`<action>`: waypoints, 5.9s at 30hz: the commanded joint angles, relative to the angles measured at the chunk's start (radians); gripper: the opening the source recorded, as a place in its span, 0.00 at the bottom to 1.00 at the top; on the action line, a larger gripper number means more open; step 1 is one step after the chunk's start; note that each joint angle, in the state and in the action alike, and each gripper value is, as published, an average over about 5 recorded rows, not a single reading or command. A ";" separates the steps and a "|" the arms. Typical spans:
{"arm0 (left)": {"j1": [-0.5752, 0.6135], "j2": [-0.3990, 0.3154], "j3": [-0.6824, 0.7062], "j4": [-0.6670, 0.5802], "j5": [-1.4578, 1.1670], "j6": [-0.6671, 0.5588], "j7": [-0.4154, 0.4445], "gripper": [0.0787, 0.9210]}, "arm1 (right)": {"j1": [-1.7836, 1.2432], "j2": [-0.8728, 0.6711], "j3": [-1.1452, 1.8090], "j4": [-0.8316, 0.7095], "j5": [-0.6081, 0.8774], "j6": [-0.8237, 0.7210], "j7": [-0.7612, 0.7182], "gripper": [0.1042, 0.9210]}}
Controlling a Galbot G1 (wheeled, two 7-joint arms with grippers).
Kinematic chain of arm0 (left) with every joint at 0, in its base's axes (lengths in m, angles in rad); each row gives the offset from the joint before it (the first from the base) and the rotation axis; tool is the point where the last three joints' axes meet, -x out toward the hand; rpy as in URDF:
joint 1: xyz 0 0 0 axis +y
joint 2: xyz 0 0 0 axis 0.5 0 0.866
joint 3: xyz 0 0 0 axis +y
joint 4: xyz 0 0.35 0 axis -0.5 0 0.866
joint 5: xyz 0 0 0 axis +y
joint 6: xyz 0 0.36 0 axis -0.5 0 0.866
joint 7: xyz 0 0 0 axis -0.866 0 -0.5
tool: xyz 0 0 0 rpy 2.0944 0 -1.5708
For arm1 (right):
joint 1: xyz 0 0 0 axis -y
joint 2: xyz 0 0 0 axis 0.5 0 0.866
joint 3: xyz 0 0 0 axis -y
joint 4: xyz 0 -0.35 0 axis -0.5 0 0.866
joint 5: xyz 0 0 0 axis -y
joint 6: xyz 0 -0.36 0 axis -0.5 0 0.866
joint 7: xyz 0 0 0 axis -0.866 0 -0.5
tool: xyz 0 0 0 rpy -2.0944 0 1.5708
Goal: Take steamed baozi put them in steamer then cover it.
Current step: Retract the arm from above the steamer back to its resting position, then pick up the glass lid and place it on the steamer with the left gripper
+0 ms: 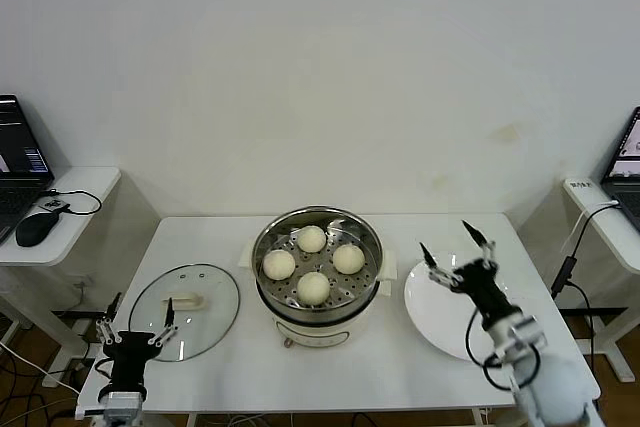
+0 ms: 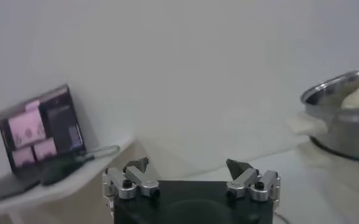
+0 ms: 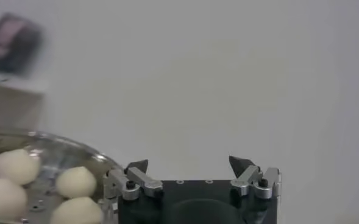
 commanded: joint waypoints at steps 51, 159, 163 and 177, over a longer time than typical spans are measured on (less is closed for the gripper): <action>-0.478 0.183 0.159 0.614 0.955 -0.074 0.130 0.88 | -0.272 0.342 0.209 -0.074 -0.060 0.092 0.018 0.88; -0.701 -0.190 0.704 0.170 1.297 0.482 0.549 0.07 | -0.191 0.383 -0.003 -0.228 -0.672 0.165 0.259 0.88; -0.699 -0.200 0.702 0.190 1.302 0.478 0.542 0.07 | -0.192 0.383 -0.002 -0.228 -0.671 0.166 0.259 0.88; -0.684 -0.218 0.681 0.231 1.316 0.459 0.521 0.07 | -0.197 0.379 -0.004 -0.227 -0.669 0.165 0.259 0.88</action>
